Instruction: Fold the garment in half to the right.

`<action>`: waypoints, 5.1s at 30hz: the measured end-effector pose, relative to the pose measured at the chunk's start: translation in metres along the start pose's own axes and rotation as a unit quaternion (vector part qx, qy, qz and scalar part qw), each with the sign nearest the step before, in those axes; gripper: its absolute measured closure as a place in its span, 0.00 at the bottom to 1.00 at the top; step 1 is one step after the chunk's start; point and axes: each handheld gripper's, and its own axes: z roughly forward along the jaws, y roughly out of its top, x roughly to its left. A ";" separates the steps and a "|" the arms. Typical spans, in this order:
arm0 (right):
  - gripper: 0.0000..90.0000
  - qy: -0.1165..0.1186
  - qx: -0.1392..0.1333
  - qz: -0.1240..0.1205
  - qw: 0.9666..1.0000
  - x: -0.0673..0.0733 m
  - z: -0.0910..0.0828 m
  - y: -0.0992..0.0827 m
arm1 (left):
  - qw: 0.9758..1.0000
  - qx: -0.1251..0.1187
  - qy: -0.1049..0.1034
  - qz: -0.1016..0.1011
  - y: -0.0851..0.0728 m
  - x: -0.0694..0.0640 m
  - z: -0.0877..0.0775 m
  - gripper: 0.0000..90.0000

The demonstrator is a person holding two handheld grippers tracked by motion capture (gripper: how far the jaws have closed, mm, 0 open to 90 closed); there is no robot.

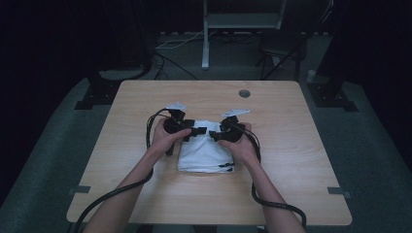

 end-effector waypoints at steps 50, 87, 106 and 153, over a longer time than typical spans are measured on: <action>0.45 0.064 -0.003 -0.040 0.997 0.047 -0.069 -0.082 | 0.997 0.008 -0.071 0.029 -0.083 -0.077 -0.057 0.24; 0.22 0.007 -0.101 -0.004 0.995 0.033 -0.107 -0.080 | 0.992 -0.116 0.030 0.050 -0.088 -0.077 -0.123 0.24; 0.22 0.006 -0.117 -0.008 0.993 0.033 -0.122 -0.084 | 0.987 -0.139 0.052 0.058 -0.095 -0.080 -0.149 0.24; 0.22 -0.016 -0.142 0.005 0.990 0.017 -0.163 -0.109 | 0.980 -0.167 0.099 0.044 -0.132 -0.071 -0.192 0.24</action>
